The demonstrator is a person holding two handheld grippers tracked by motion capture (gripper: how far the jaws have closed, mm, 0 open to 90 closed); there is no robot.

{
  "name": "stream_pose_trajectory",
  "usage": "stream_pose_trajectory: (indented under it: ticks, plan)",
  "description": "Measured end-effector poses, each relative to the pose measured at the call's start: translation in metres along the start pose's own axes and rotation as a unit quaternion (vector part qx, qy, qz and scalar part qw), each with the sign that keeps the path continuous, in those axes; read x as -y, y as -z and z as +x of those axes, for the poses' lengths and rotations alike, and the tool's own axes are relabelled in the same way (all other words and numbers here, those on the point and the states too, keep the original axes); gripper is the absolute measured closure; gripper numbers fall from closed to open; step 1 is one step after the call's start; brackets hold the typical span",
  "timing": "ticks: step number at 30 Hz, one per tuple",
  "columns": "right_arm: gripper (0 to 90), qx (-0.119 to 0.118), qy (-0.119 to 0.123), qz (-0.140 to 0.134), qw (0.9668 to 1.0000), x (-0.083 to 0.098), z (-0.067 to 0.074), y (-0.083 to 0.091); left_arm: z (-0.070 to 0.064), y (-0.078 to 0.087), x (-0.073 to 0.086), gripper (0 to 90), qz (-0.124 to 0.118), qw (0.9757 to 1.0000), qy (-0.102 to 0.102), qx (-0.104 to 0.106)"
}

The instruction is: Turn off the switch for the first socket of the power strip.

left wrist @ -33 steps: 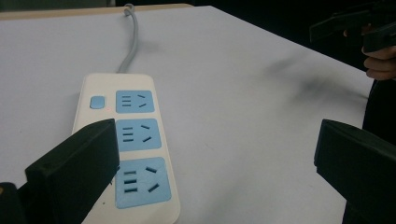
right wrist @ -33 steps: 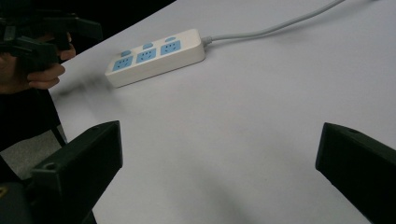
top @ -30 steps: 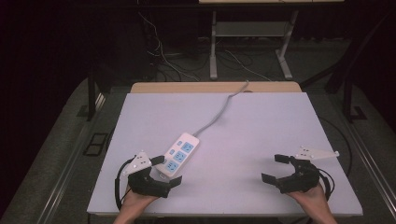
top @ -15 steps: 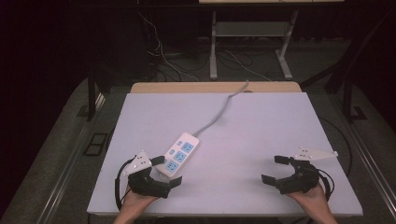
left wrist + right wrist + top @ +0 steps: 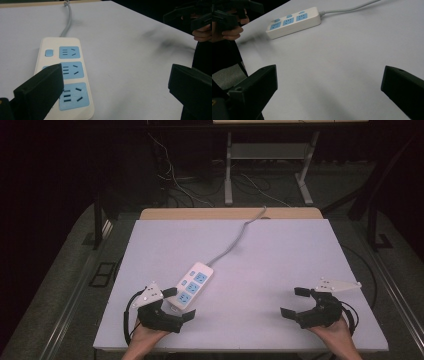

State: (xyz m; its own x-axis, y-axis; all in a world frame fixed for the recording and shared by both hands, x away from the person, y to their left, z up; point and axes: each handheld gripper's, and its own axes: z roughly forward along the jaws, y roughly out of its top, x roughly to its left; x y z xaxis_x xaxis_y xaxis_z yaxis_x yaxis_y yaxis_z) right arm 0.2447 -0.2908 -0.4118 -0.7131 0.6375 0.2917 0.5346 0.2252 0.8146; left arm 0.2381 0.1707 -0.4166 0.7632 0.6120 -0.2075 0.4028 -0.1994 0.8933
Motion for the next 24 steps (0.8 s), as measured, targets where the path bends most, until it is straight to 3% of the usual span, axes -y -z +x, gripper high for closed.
stream_pose_trajectory:
  ticks: [13, 24]
  plan:
    - [0.4, 0.002, 0.001, 0.004, 1.0, 0.001, 0.0, -0.001, 0.0, 0.005, -0.006, 0.0, 0.005, 0.9999, 0.004, -0.009]
    - [0.4, 0.005, -0.002, 0.006, 1.0, 0.002, -0.003, -0.001, 0.005, 0.009, -0.016, 0.0, 0.022, 0.9997, 0.008, -0.01]
